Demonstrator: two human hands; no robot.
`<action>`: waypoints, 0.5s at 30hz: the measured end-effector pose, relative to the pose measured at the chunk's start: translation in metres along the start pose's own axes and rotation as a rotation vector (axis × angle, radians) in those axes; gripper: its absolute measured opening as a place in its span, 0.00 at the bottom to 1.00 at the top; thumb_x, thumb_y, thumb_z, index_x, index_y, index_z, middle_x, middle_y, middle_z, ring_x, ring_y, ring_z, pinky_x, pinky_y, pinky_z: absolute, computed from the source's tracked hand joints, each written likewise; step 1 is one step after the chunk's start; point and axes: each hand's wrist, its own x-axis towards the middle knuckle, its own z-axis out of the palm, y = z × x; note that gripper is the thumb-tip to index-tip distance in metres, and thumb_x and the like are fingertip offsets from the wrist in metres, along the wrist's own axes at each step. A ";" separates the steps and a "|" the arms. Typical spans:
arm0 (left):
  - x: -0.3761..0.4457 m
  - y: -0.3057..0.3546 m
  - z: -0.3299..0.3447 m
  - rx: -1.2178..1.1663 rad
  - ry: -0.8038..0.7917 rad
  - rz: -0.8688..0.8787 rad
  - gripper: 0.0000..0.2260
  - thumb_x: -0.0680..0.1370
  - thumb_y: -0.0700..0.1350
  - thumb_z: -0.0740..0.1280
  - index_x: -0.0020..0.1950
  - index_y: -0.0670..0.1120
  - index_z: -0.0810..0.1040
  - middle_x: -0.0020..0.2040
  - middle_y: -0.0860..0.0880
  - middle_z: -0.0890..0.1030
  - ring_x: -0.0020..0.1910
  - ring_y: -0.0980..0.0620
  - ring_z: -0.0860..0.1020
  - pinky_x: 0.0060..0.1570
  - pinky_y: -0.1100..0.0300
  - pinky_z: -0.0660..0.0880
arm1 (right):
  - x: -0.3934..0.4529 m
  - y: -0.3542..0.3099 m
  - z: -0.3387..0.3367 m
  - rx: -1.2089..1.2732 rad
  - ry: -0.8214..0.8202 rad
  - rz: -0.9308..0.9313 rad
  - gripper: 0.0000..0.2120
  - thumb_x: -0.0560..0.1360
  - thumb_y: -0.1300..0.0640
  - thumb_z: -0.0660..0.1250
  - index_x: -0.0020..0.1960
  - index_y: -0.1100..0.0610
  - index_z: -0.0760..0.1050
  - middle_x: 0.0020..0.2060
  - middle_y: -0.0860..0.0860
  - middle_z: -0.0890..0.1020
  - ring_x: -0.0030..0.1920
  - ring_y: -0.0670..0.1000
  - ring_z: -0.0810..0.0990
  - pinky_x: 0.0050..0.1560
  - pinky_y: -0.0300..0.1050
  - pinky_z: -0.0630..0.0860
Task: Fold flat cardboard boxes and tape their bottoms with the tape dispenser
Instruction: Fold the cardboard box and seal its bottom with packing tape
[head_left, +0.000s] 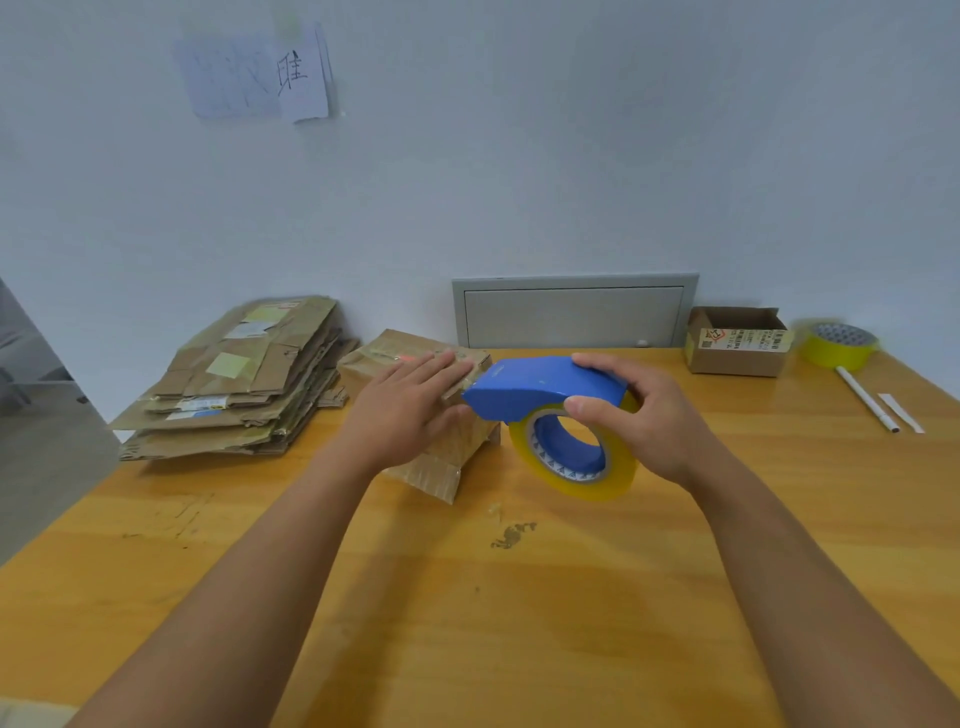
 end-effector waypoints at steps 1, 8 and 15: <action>0.000 -0.001 0.000 -0.012 -0.003 0.007 0.29 0.80 0.65 0.51 0.80 0.60 0.54 0.80 0.56 0.56 0.79 0.53 0.53 0.78 0.52 0.50 | 0.003 -0.001 0.000 -0.018 -0.011 0.003 0.19 0.72 0.41 0.71 0.62 0.37 0.74 0.58 0.36 0.77 0.57 0.38 0.76 0.51 0.31 0.71; -0.013 -0.004 0.008 -0.043 -0.085 0.039 0.28 0.82 0.59 0.59 0.80 0.61 0.52 0.80 0.61 0.49 0.79 0.59 0.47 0.69 0.55 0.66 | 0.028 -0.009 0.002 -0.134 -0.070 0.053 0.17 0.76 0.43 0.70 0.63 0.44 0.78 0.54 0.39 0.79 0.52 0.38 0.77 0.47 0.32 0.70; -0.004 -0.006 0.024 -0.038 -0.009 0.042 0.27 0.82 0.59 0.58 0.80 0.58 0.55 0.79 0.59 0.56 0.79 0.55 0.53 0.72 0.55 0.61 | 0.040 -0.009 0.004 -0.212 -0.073 0.048 0.22 0.74 0.39 0.70 0.65 0.45 0.78 0.53 0.39 0.78 0.50 0.37 0.76 0.46 0.32 0.69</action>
